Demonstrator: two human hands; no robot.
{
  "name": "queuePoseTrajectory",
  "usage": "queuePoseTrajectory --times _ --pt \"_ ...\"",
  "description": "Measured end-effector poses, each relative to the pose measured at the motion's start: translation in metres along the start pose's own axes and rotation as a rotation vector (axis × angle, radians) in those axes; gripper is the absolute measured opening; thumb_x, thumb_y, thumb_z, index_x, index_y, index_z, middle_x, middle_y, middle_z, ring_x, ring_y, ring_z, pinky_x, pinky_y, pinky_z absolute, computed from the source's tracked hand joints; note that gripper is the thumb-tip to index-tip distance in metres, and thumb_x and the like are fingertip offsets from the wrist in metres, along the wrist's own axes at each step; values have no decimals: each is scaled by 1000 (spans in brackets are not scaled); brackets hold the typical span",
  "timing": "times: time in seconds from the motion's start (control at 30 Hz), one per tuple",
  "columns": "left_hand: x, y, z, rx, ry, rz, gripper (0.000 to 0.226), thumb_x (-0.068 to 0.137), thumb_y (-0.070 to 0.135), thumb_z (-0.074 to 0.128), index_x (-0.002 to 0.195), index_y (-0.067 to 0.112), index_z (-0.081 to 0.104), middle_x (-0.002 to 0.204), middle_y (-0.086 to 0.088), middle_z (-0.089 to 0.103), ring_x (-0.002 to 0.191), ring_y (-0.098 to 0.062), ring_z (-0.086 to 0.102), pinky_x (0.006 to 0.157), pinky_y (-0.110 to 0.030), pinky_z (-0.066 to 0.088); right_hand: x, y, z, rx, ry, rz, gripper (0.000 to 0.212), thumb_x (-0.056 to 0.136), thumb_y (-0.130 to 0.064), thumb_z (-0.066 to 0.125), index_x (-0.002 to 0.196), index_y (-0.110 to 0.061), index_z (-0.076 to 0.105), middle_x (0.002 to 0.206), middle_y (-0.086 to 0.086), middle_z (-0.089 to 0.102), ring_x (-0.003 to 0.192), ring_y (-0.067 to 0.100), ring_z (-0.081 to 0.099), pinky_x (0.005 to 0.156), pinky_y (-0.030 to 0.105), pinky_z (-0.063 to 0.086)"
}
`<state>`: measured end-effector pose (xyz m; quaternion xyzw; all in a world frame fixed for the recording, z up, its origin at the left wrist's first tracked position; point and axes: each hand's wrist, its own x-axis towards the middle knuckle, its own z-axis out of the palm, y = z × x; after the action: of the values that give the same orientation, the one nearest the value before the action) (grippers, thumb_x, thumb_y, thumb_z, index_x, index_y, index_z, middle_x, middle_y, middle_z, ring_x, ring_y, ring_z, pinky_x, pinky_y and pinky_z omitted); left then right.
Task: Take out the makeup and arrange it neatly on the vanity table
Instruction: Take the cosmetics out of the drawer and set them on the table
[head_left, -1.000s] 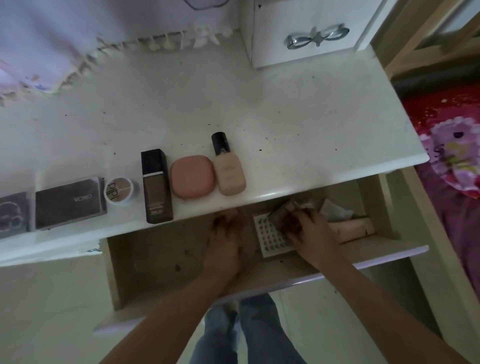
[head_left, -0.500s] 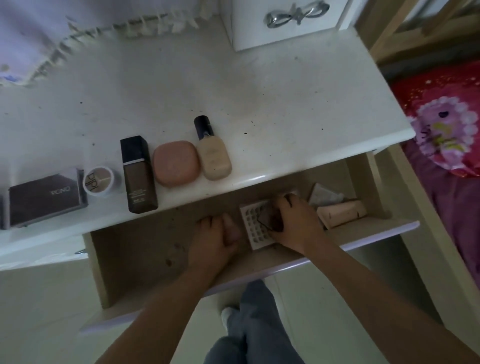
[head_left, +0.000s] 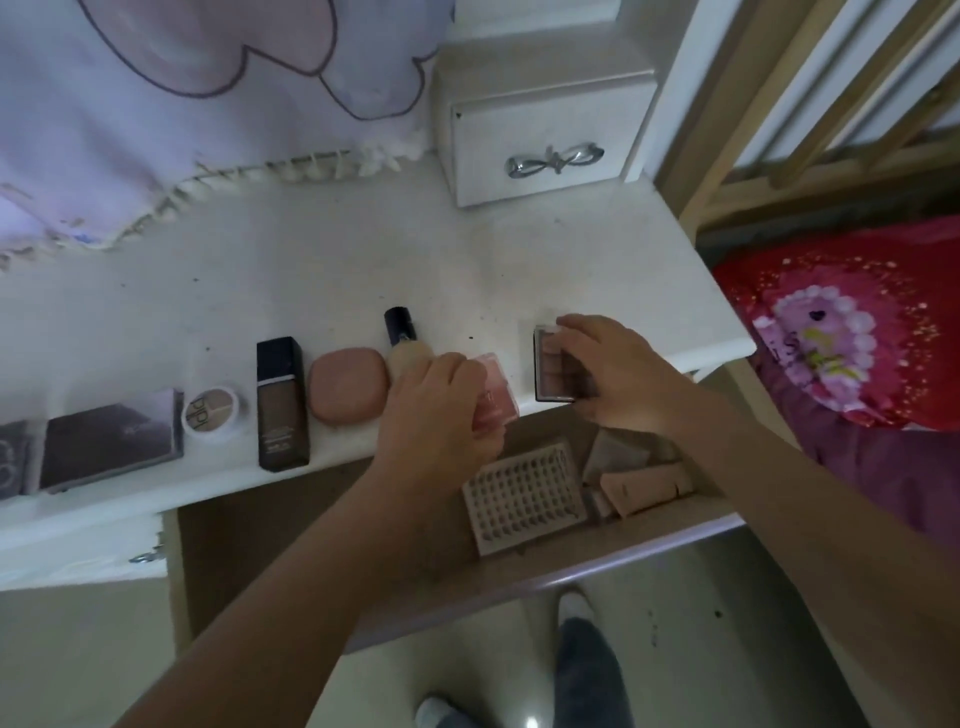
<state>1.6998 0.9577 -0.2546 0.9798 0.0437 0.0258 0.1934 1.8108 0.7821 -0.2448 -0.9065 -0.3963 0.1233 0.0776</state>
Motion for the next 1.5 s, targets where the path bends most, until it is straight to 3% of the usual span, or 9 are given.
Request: queuePoseTrajectory --times 0.23,0.47,0.57,0.63,0.77,0.87,1.23,1.4,1.5 --pt "61 -2 15 259 -236 -72 42 82 36 57 119 19 45 128 0 49 119 -21 41 98 -34 31 45 37 4 124 -94 -57 63 71 -1 67 131 -5 45 140 17 37 131 31 31 107 34 29" --pt "57 3 19 301 -188 -154 52 81 32 64 127 13 47 143 -12 38 135 -30 30 107 -44 25 47 53 9 152 -142 -156 68 79 -18 68 139 -12 37 153 13 19 142 28 14 114 31 14" --pt "26 21 33 209 68 50 39 64 16 78 97 3 62 99 -18 65 88 -35 62 71 -40 51 9 57 19 239 200 -228 42 72 -14 70 111 0 62 118 23 59 112 37 54 98 33 40" --pt "1 33 54 242 -93 206 40 57 22 79 91 9 64 85 -9 65 73 -24 61 58 -28 50 -23 63 36 242 252 -289 26 68 -12 67 92 -1 68 91 17 68 83 30 65 78 29 51" --pt "-17 24 115 170 -469 -298 58 87 28 53 137 14 28 137 -8 37 125 -24 35 100 -35 37 -59 87 87 49 -413 -47 42 88 -25 51 129 -20 46 126 7 53 111 26 51 89 30 43" --pt "-14 13 139 236 -481 -366 59 91 28 47 142 13 22 143 -11 32 132 -27 30 108 -38 27 -67 94 115 -56 -548 120 49 91 -29 44 138 -23 30 137 7 42 121 27 43 99 37 38" --pt "-13 18 105 229 -452 -214 28 90 25 47 117 18 55 112 -7 61 103 -26 54 82 -33 47 -64 106 124 -49 -488 51 33 94 -41 39 119 -26 52 127 5 53 113 25 49 96 37 35" --pt "-34 52 68 -36 -264 -184 30 79 27 56 96 4 67 83 -14 69 77 -33 64 65 -35 49 -75 115 86 291 -333 68 27 91 -27 52 110 -8 55 105 8 58 93 21 53 74 22 38" --pt "-23 76 40 -278 -123 -362 33 79 30 52 99 8 65 84 1 66 76 -18 61 64 -24 44 -82 122 43 530 -122 118 3 88 -15 58 86 -17 57 74 -7 47 64 8 44 56 6 34"
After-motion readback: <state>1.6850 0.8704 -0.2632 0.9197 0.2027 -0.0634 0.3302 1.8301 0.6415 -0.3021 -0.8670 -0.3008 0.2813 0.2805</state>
